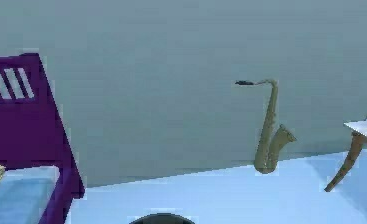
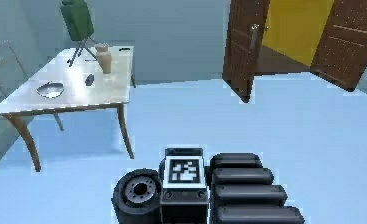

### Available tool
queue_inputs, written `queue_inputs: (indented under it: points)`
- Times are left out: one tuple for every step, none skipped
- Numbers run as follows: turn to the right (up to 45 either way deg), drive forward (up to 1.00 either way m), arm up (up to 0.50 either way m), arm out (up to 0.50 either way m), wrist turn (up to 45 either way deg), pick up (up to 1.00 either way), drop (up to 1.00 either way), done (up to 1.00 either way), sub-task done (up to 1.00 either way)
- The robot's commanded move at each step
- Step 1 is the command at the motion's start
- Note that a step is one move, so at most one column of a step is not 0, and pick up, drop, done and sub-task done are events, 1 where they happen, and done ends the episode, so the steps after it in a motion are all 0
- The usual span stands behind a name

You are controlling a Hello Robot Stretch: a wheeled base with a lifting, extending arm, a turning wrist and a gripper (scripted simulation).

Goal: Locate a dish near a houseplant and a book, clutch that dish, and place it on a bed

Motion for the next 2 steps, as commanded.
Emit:
queue_inputs:
  points:
    - [45.0, 0.0, 0.0, 0.0, 0.0, 0.0, 0.0, 0.0, 0.0]
    - [15.0, 0.0, 0.0, 0.0, 0.0, 0.0, 0.0, 0.0, 0.0]
